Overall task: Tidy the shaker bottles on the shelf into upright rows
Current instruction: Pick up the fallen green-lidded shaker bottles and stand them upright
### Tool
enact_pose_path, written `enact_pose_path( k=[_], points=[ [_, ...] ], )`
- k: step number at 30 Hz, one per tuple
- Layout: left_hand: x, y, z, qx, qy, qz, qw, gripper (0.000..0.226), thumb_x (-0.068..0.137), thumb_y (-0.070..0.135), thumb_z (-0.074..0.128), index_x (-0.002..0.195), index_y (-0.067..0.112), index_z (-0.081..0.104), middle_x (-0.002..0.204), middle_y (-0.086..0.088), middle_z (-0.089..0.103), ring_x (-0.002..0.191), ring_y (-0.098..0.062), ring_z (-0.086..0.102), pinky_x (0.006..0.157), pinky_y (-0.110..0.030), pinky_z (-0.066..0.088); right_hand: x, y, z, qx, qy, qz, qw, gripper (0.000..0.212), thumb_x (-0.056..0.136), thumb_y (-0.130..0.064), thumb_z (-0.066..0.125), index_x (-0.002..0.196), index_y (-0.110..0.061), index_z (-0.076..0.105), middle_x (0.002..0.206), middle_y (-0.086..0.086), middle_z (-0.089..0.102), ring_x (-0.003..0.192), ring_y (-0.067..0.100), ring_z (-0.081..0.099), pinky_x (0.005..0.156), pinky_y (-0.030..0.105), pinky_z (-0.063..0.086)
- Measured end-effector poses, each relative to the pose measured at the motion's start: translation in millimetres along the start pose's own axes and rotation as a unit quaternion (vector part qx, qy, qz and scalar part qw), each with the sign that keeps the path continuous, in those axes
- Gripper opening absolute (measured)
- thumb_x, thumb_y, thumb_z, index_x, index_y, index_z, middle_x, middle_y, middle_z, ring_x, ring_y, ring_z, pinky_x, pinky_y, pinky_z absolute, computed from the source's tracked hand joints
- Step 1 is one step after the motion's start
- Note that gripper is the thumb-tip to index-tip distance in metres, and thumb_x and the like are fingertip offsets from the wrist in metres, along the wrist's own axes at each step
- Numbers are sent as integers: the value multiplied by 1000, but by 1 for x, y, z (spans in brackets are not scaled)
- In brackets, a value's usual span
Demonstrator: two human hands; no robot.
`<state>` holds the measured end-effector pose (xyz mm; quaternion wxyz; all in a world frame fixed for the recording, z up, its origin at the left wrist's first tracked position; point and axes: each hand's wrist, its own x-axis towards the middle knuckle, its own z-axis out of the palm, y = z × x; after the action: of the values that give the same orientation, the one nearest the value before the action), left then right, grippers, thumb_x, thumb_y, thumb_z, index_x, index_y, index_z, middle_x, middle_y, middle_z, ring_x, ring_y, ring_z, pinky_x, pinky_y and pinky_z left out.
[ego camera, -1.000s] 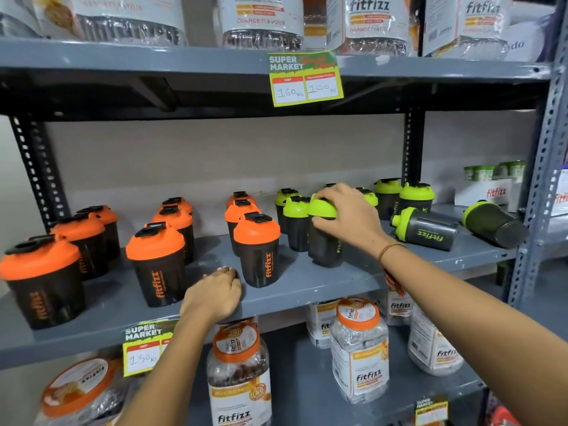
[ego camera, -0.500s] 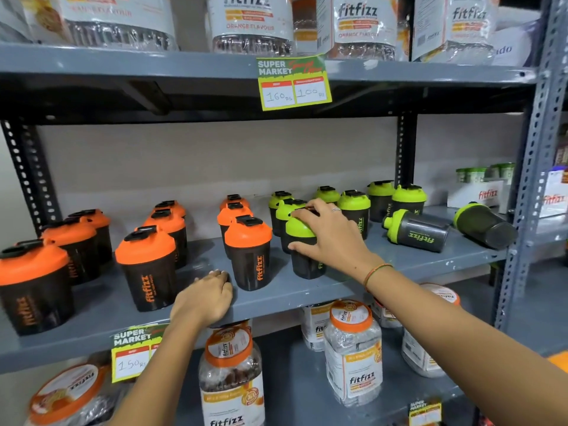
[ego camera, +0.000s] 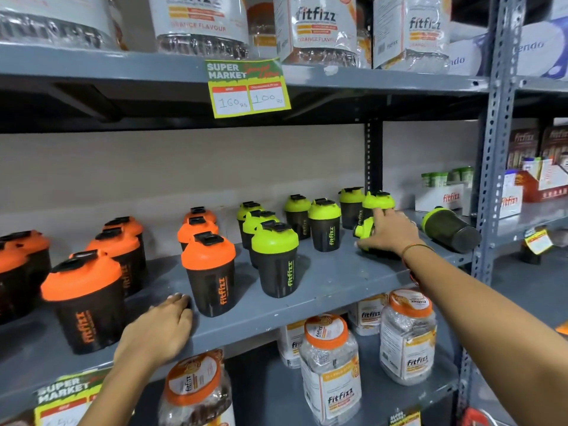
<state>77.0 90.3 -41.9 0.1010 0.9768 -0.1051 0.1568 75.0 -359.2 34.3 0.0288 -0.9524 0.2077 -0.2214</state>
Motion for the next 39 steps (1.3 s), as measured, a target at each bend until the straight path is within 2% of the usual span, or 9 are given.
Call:
enact_pose_path(
  k=[4,9,13,17,22,27,34,37,39],
  points=[
    [0,0,0,8,5,2,1000,44,97,36,26,134,27,47,148,3,44,126,-23,50,98,-38,41,9,12,17,-49,-39,-5,998,105,62,-60,82,145,-16,33,139,15,49,129,38,48,101,50,42],
    [-2,1,-2,4,6,1,1000,45,97,37,25,137,28,45,149,4,43,127,-23,50,97,-40,43,13,17,21,-66,-8,-14,998,93,63,-50,83,138,-14,39,135,13,52,126,38,50,102,52,40],
    [-3,3,-4,1,4,-2,1000,46,97,37,26,138,29,44,150,5,41,129,-23,48,98,-39,41,10,9,20,112,38,-48,992,98,61,-54,85,139,-13,41,131,14,57,119,38,55,94,50,49],
    [-3,3,-4,-2,-3,-5,1000,46,97,37,25,139,29,43,151,4,39,131,-23,46,101,-40,40,-2,-10,22,428,62,-55,900,87,62,-50,89,130,-21,44,117,-1,59,110,22,56,85,32,43],
    [-4,3,-5,-6,-6,-8,1000,47,97,37,25,140,30,42,151,4,39,130,-23,47,101,-41,40,-24,-23,37,544,34,-52,837,81,57,-55,87,122,-36,43,116,-17,60,105,0,58,75,8,43],
    [-4,4,-5,-10,-12,-16,1000,48,97,39,25,141,32,40,153,5,36,133,-23,43,104,-41,38,-36,-24,60,613,15,-60,788,90,55,-49,88,130,-31,42,123,-12,62,114,-1,59,96,25,50],
    [-3,3,-4,-12,-18,-9,1000,47,99,34,24,143,28,38,155,3,32,138,-22,37,108,-39,32,-41,-17,48,612,-34,-72,787,102,60,-52,89,142,-25,35,130,-7,57,120,5,57,101,27,46],
    [-2,2,-2,-15,-26,-4,1000,48,100,31,23,146,24,34,157,1,28,142,-19,29,114,-38,26,-42,-3,30,596,19,-27,802,84,76,-65,65,145,-21,42,124,-6,60,116,9,60,96,22,46],
    [-1,0,-1,-18,-30,-2,999,49,100,30,23,147,22,32,157,0,26,143,-20,27,116,-38,23,-36,12,15,551,96,-2,829,65,89,-59,58,139,-17,51,116,-3,65,114,19,61,86,15,46]
  ],
)
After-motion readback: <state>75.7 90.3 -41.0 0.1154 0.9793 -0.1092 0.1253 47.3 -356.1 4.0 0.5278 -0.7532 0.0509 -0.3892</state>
